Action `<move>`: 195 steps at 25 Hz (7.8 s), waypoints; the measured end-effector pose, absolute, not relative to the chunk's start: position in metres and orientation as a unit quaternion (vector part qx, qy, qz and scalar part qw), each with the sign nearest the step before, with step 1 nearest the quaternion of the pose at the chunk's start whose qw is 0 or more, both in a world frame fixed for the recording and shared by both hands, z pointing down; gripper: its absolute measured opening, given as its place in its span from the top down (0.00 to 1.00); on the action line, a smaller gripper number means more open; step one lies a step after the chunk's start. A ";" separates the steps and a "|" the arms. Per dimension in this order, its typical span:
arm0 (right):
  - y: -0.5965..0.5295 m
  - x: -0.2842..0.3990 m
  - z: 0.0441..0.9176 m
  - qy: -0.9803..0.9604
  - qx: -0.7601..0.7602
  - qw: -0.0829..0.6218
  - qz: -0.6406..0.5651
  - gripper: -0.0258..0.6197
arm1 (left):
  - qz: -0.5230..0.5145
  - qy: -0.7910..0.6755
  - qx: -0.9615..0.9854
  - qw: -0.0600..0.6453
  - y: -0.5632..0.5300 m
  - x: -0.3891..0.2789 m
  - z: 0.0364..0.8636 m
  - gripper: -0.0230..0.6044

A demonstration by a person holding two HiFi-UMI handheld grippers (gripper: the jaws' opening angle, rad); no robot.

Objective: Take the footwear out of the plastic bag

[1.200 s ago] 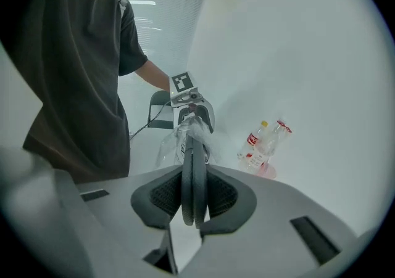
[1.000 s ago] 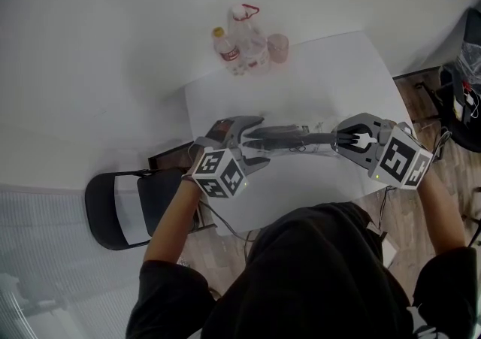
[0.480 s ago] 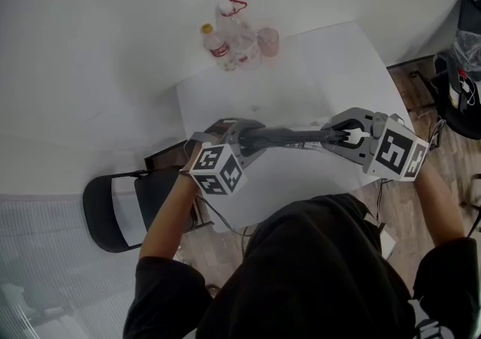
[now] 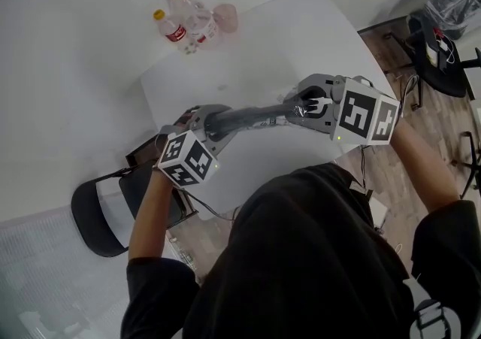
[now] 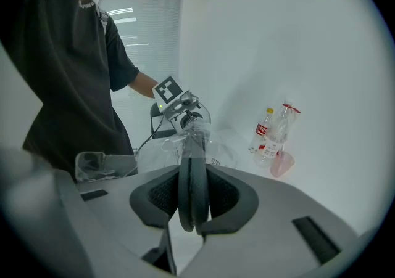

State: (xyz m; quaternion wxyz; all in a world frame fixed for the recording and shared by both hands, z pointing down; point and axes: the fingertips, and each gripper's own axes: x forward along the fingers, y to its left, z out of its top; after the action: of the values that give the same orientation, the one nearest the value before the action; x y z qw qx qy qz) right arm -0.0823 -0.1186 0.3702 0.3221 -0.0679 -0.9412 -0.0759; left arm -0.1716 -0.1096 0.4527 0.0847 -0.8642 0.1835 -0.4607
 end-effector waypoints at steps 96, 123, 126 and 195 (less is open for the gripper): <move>-0.118 -0.077 0.374 -0.919 -0.102 0.344 -0.163 0.84 | -0.465 0.236 -0.852 0.037 -0.101 -0.208 0.493 0.74; -0.120 -0.073 0.364 -0.917 -0.105 0.342 -0.177 0.84 | -0.471 0.252 -0.845 0.037 -0.101 -0.222 0.496 0.76; -0.120 -0.072 0.361 -0.917 -0.105 0.342 -0.178 0.84 | -0.470 0.255 -0.844 0.038 -0.101 -0.223 0.495 0.76; -0.145 -0.042 0.321 -0.922 -0.079 0.328 -0.192 0.84 | -0.458 0.333 -0.824 -0.022 -0.099 -0.275 0.509 0.92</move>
State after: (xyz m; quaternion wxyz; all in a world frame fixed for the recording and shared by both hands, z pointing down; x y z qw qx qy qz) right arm -0.0420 -0.1450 0.3212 0.3278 -0.0790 -0.9217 -0.1918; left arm -0.2754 -0.0995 0.5092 -0.0224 -0.8243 0.3325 -0.4577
